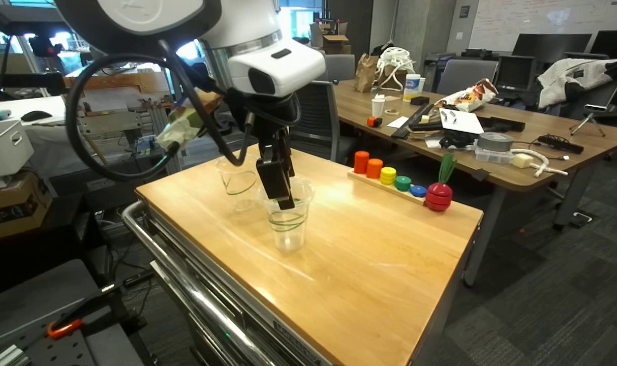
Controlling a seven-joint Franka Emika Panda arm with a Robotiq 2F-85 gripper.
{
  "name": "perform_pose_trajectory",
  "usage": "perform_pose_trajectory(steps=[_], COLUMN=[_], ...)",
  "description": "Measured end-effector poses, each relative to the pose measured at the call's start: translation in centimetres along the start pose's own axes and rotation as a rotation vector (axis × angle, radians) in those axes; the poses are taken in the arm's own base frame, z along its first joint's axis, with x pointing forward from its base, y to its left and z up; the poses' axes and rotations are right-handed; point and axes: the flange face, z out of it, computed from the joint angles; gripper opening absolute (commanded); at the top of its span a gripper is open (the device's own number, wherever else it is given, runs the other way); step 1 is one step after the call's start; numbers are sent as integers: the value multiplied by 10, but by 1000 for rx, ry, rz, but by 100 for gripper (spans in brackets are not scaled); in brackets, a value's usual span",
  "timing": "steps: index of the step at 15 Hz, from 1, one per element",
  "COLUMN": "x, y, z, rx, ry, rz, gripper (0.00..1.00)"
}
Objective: Pick up the plastic cups from the table and put them in each other.
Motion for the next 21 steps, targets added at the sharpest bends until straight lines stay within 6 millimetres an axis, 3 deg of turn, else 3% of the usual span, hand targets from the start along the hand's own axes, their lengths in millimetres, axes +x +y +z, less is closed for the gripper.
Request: perform_pose_trajectory(steps=[6, 7, 9, 10, 17, 20, 21], x=[-4, -5, -4, -4, 9, 11, 11], y=[1, 2, 4, 3, -9, -14, -16], z=[12, 16, 26, 31, 39, 36, 36], rx=[-47, -59, -82, -91, -89, -83, -80], ry=[-7, -11, -22, -29, -30, -23, -25], rz=[-33, -36, -36, -36, -29, -36, -34], gripper=[97, 73, 71, 65, 9, 0, 2])
